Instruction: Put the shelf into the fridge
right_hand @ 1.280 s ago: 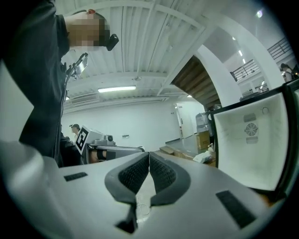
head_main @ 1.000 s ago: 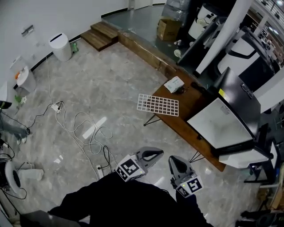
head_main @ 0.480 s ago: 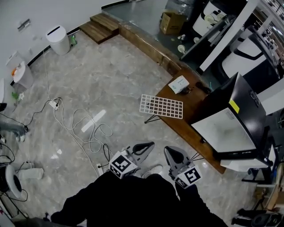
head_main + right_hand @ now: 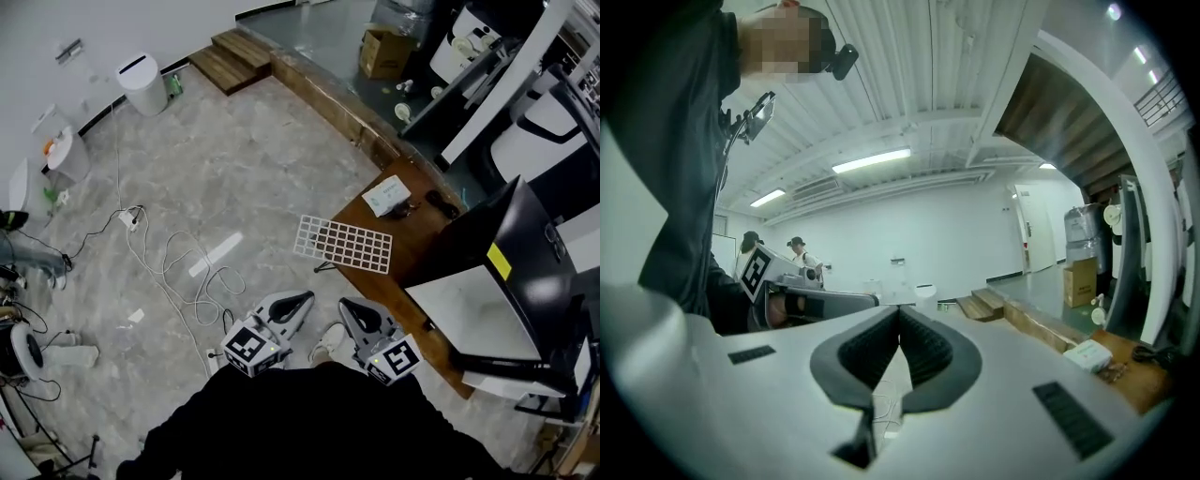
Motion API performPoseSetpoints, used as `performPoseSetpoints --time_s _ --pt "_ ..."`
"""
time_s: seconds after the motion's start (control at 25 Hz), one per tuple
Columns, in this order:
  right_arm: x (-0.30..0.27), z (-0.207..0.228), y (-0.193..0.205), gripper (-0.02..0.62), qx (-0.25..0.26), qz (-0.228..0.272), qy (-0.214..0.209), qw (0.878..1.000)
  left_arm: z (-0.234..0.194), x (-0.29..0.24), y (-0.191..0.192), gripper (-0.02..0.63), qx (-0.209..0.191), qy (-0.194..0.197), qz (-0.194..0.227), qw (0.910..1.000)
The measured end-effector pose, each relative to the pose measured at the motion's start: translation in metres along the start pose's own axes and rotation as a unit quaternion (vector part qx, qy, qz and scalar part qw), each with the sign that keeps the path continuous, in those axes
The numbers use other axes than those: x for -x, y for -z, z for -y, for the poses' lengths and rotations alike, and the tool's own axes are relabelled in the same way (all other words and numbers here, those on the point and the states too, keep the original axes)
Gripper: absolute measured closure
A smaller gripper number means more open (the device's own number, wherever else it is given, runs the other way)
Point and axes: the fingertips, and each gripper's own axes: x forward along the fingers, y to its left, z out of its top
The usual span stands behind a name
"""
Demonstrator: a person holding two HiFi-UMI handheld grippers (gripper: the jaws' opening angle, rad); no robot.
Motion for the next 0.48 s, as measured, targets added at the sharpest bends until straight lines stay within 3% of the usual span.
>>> performPoseSetpoints --time_s 0.24,0.48 --pt "-0.009 0.06 0.003 0.589 -0.005 -0.004 -0.062 0.998 -0.024 -0.051 0.01 0.6 0.08 -0.054 0.015 0.9952" --pt "-0.032 0.106 0.027 0.589 -0.021 -0.023 -0.102 0.994 -0.051 -0.083 0.054 0.6 0.199 -0.093 0.036 0.9749"
